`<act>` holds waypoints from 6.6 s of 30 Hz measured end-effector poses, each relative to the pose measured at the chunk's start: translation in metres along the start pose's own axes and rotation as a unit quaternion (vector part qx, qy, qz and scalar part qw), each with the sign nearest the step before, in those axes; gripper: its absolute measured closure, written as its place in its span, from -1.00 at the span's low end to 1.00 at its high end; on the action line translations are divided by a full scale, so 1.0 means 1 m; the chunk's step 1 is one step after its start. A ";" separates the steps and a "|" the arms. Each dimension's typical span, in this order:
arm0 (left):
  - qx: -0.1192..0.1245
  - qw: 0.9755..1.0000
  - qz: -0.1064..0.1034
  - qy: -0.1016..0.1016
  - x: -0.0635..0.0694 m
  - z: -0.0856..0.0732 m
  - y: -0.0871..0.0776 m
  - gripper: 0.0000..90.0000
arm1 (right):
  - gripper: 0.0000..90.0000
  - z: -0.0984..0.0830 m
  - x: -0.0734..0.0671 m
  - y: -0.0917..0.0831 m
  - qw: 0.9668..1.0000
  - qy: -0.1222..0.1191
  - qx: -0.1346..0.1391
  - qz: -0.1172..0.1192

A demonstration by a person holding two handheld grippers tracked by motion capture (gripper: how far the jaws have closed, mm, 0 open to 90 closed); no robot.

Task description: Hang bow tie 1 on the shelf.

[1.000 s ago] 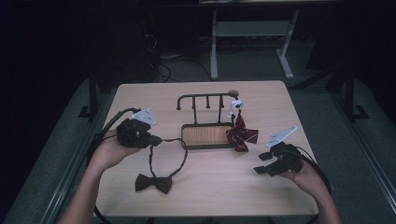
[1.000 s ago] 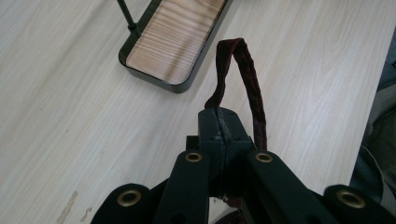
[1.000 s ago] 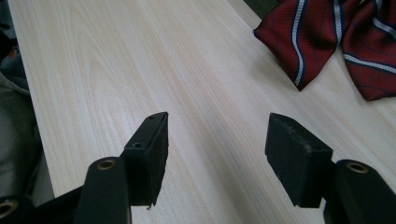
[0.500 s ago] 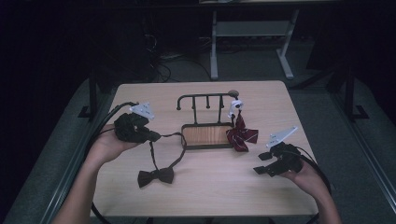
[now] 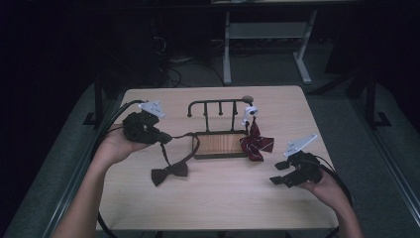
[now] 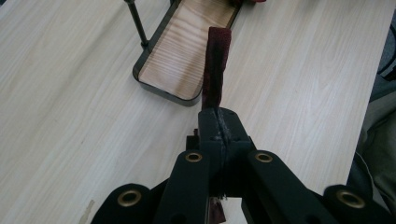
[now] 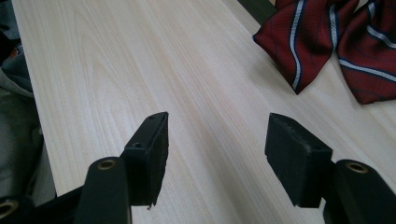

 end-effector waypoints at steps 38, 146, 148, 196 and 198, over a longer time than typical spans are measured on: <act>-0.006 1.000 -0.002 -0.013 -0.016 0.016 -0.003 1.00 | -0.11 0.001 0.003 -0.005 1.000 -0.005 0.009 -0.003; -0.059 0.994 0.045 -0.078 -0.074 0.003 0.016 0.83 | -0.13 -0.005 0.009 -0.010 1.000 0.006 0.010 -0.007; -0.058 0.994 0.046 -0.079 -0.073 0.000 0.016 0.82 | -0.13 -0.005 0.010 -0.010 1.000 0.009 0.010 -0.008; -0.033 0.996 0.038 -0.070 -0.051 -0.029 0.022 0.52 | -0.17 -0.011 0.018 -0.013 0.999 0.025 0.011 -0.024; -0.032 0.996 0.037 -0.071 -0.050 -0.030 0.022 0.51 | -0.17 -0.011 0.018 -0.013 0.999 0.025 0.010 -0.024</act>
Point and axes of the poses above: each handheld gripper's, and its own axes: y roughly forward along the jaws, z roughly out of its top, x roughly to its right, the point moved 9 cm from there along y, roughly forward along the jaws, and after that the axes turned 13 degrees about x, right-handed, at the moved point
